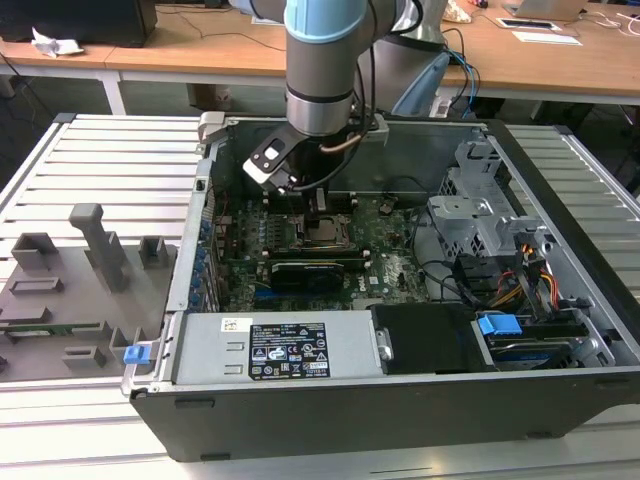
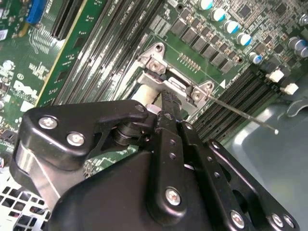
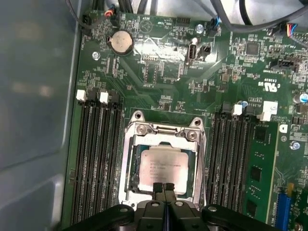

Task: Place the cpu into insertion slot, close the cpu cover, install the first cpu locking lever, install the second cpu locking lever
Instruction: 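Close the cpu cover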

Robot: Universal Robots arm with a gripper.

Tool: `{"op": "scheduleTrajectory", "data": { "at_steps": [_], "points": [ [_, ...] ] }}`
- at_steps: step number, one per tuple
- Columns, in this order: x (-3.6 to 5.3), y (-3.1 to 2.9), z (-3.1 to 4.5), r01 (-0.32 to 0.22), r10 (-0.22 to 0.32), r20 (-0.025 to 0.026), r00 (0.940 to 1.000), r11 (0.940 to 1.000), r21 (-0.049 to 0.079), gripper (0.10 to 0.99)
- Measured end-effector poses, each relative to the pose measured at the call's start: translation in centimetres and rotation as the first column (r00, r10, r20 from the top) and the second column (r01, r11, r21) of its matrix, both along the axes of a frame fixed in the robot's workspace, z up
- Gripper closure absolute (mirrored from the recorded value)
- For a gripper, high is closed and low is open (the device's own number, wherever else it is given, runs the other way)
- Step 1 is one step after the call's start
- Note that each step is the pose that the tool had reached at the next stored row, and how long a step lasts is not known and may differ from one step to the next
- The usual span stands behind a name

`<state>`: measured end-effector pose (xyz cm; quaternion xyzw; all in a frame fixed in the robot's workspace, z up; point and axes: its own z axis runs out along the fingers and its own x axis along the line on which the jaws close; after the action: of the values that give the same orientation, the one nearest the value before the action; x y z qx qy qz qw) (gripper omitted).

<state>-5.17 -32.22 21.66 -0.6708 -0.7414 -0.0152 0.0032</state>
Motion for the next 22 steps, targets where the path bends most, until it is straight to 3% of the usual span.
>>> {"op": "scheduleTrajectory", "data": {
  "at_steps": [11, 22],
  "points": [
    [-0.17, 0.02, -0.99, 0.0, 0.0, 0.0, 1.0, 1.0, 0.0, 0.98],
    [-0.06, 0.2, -0.86, 0.0, 0.0, 0.0015, 1.0, 1.0, 0.0, 0.98]
  ]
}}
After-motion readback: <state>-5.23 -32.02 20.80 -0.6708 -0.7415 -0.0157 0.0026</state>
